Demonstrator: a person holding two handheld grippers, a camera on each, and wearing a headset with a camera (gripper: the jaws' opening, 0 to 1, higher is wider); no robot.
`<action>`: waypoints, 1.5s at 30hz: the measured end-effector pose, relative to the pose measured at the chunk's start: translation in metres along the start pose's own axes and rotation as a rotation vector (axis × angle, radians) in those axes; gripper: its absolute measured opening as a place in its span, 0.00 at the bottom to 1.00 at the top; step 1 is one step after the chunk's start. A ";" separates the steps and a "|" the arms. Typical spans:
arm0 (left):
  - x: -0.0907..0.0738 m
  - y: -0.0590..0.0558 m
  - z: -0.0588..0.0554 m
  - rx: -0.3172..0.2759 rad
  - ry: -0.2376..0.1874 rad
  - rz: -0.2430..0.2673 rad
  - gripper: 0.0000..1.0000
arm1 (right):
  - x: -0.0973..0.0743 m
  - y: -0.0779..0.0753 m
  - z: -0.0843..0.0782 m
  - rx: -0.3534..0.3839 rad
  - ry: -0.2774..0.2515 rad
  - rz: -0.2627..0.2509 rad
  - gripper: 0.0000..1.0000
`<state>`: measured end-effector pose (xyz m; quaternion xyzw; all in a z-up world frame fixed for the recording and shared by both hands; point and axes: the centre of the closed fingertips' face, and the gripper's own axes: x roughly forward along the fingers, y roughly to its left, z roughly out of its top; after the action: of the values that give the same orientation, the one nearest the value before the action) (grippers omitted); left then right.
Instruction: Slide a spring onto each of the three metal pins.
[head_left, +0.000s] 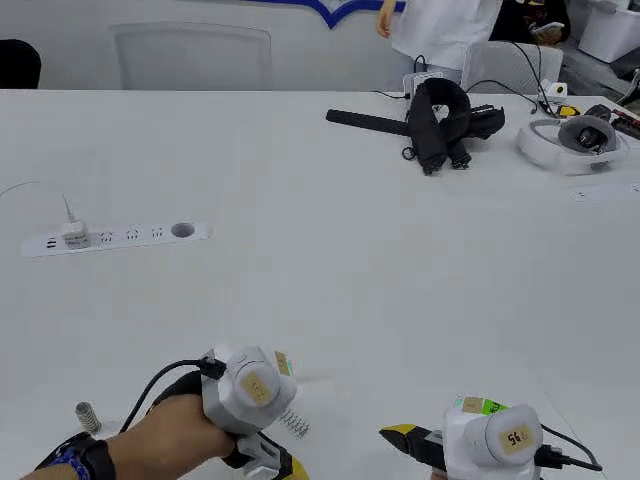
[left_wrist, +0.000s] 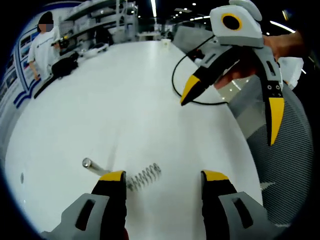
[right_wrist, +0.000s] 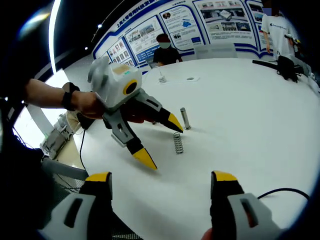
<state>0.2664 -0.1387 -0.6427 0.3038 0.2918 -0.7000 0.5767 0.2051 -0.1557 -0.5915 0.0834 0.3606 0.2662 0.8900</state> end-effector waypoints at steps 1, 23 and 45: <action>0.001 0.000 -0.001 0.004 0.005 -0.001 0.59 | 0.000 -0.001 0.000 0.001 0.000 -0.001 0.82; -0.008 0.008 -0.028 -0.095 0.028 0.117 0.11 | 0.003 0.006 0.000 0.021 -0.003 0.001 0.80; -0.062 -0.020 -0.072 -0.275 -0.056 0.207 0.11 | 0.013 0.026 0.002 -0.013 0.012 0.032 0.77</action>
<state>0.2624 -0.0412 -0.6408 0.2309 0.3356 -0.5987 0.6897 0.2035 -0.1262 -0.5893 0.0817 0.3629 0.2832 0.8840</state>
